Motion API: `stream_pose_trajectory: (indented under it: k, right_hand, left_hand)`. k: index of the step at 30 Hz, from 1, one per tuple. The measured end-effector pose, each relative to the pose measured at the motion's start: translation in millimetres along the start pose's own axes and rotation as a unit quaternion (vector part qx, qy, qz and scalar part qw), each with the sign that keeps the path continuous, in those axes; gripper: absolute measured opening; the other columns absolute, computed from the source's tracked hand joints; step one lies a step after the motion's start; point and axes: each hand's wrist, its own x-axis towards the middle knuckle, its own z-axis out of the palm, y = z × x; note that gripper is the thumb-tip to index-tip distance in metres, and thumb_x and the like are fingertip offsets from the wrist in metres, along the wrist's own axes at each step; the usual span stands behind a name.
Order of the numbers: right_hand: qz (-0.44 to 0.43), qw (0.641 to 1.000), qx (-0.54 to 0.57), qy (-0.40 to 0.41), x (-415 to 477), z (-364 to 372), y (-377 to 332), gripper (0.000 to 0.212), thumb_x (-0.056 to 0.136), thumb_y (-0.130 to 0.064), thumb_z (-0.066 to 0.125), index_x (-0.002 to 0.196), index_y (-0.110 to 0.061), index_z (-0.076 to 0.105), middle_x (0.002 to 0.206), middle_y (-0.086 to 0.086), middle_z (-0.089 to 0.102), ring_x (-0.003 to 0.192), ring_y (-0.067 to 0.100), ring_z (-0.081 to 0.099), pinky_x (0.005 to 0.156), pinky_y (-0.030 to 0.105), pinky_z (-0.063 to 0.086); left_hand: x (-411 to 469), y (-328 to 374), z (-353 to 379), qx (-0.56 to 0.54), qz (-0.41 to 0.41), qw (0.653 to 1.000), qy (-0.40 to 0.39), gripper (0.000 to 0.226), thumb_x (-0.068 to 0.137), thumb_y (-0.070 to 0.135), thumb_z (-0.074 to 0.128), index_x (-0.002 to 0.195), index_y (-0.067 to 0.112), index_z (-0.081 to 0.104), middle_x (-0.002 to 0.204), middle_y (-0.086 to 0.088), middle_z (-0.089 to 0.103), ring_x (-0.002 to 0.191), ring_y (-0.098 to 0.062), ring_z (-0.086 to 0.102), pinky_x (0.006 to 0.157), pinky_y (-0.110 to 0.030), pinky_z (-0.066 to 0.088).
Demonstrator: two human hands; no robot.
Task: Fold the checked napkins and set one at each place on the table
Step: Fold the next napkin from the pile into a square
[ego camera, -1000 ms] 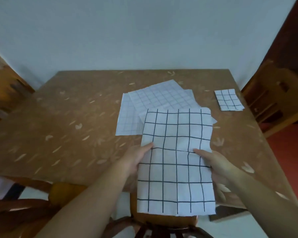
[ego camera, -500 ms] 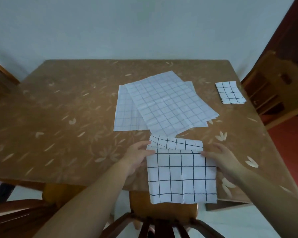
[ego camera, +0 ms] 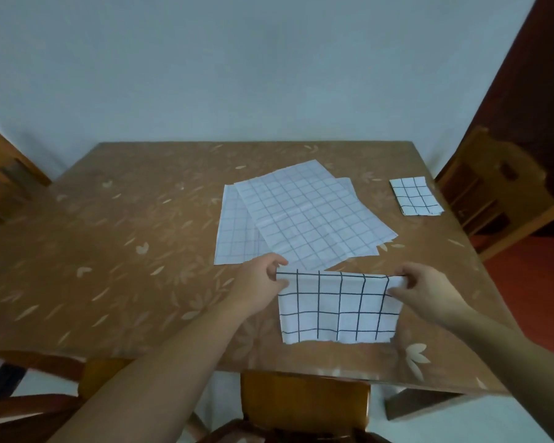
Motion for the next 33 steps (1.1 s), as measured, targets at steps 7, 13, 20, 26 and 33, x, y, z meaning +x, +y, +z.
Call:
stream_pose_trajectory:
  k: [7, 13, 20, 26, 33]
  right_hand:
    - [-0.013, 0.998, 0.010, 0.067, -11, -19, 3, 0.030, 0.080, -0.015, 0.072, 0.103, -0.030, 0.060, 0.086, -0.006, 0.065, 0.079, 0.012, 0.061, 0.058, 0.020, 0.045]
    - [-0.029, 0.995, 0.015, 0.093, -26, -28, 11, 0.026, 0.079, -0.012, 0.072, 0.092, -0.030, 0.057, 0.077, -0.011, 0.060, 0.077, 0.012, 0.058, 0.062, 0.023, 0.040]
    - [-0.013, 0.996, -0.009, 0.083, -31, -36, 26, 0.019, 0.082, -0.021, 0.073, 0.094, -0.029, 0.061, 0.086, -0.003, 0.066, 0.084, 0.016, 0.062, 0.068, 0.029, 0.047]
    - [0.037, 0.985, -0.170, 0.020, -32, -37, 23, 0.020, 0.083, -0.034, 0.063, 0.102, -0.030, 0.063, 0.113, 0.001, 0.054, 0.102, 0.025, 0.054, 0.087, 0.039, 0.046]
    - [-0.167, 0.981, -0.027, -0.098, -42, -7, -53, 0.029, 0.085, -0.037, 0.066, 0.111, -0.024, 0.064, 0.103, -0.015, 0.063, 0.097, 0.005, 0.058, 0.087, 0.028, 0.047]
  left_hand:
    - [-13, 26, -5, 0.029, 0.034, 0.999, 0.031, 0.021, 0.087, 0.021, 0.070, 0.107, 0.025, 0.069, 0.081, 0.010, 0.058, 0.077, -0.005, 0.057, 0.061, -0.009, 0.035]
    - [-27, 40, -3, 0.051, 0.051, 0.997, 0.024, 0.016, 0.093, 0.022, 0.063, 0.105, 0.022, 0.072, 0.078, 0.015, 0.057, 0.073, -0.001, 0.054, 0.060, -0.008, 0.034]
    - [-36, 47, -2, 0.081, 0.084, 0.993, 0.018, 0.017, 0.095, 0.026, 0.057, 0.097, 0.022, 0.073, 0.086, 0.005, 0.062, 0.078, -0.006, 0.056, 0.065, -0.014, 0.040]
    - [-38, 58, -1, 0.045, 0.117, 0.992, -0.011, 0.015, 0.095, 0.033, 0.059, 0.094, 0.025, 0.071, 0.096, 0.016, 0.056, 0.093, 0.001, 0.054, 0.083, -0.017, 0.042]
    - [-41, 97, 1, -0.032, 0.151, 0.986, -0.065, 0.017, 0.094, 0.034, 0.062, 0.081, 0.027, 0.070, 0.069, 0.025, 0.063, 0.071, 0.010, 0.057, 0.068, -0.007, 0.038]
